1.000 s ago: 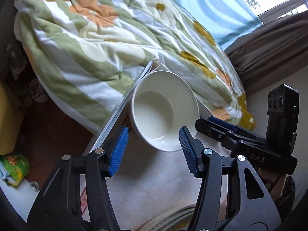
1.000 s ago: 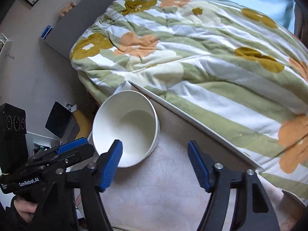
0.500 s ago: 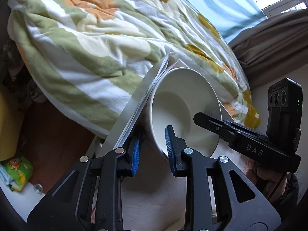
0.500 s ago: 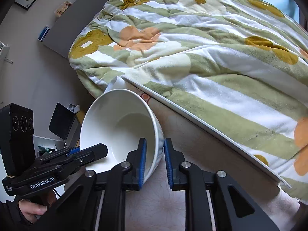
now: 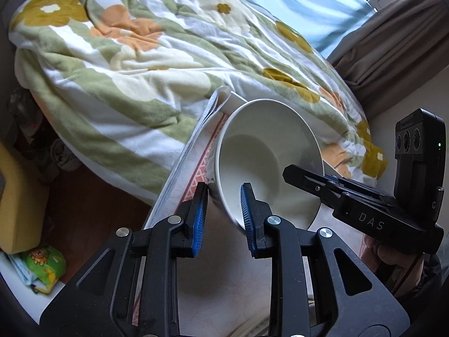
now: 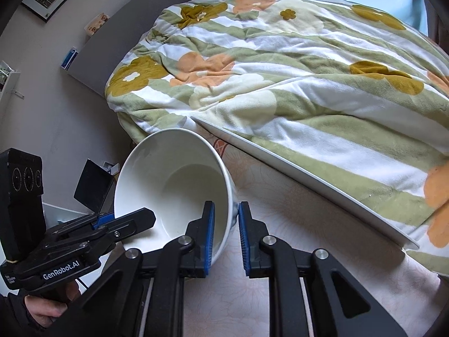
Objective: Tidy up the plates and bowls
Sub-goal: 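Grasp the small white bowl rim with both grippers and lift it, then carry the white bowl into the cream bowl and lower it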
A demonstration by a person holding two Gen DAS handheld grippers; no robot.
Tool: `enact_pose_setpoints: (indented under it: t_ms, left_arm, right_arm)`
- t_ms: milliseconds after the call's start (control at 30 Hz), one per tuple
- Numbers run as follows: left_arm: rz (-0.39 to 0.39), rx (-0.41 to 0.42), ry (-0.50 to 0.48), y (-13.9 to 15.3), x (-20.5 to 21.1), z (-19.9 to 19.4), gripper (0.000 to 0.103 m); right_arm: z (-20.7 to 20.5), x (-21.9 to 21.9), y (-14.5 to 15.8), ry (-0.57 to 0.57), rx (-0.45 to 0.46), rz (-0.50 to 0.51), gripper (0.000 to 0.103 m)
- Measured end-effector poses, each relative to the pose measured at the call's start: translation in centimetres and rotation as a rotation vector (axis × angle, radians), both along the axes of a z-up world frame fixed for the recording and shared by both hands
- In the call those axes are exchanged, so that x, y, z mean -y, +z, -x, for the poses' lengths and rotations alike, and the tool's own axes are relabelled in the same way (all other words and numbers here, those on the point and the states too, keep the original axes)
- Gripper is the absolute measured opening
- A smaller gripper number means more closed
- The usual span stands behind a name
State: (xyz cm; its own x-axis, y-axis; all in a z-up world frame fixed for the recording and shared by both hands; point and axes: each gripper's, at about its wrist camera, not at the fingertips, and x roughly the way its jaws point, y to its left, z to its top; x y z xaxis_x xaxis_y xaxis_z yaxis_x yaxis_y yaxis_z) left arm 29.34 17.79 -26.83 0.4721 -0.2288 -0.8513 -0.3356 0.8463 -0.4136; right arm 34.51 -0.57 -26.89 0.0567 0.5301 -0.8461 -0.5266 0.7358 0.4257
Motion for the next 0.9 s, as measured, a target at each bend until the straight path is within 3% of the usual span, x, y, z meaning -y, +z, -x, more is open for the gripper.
enact_pose_setpoints:
  t_ms: [267, 533, 733, 900]
  left_arm:
    - [-0.071, 0.098, -0.029, 7.2, 4.7, 3.4, 0.021]
    - [-0.122, 0.175, -0.113, 13.5, 14.1, 7.8, 0.021]
    - [-0.106, 0.213, -0.215, 15.3, 23.6, 10.2, 0.021]
    - [-0.069, 0.220, -0.294, 15.0, 31.4, 12.1, 0.021]
  right_arm:
    - [3.6, 4.6, 5.7, -0.045, 0.078, -0.078, 0.016]
    - [9.3, 13.4, 10.9, -0.125, 0.150, -0.138, 0.015]
    - [13.6, 22.4, 13.5, -0.229, 0.195, -0.122, 0.015]
    - [17.1, 29.8, 14.3, -0.308, 0.226, -0.082, 0.015]
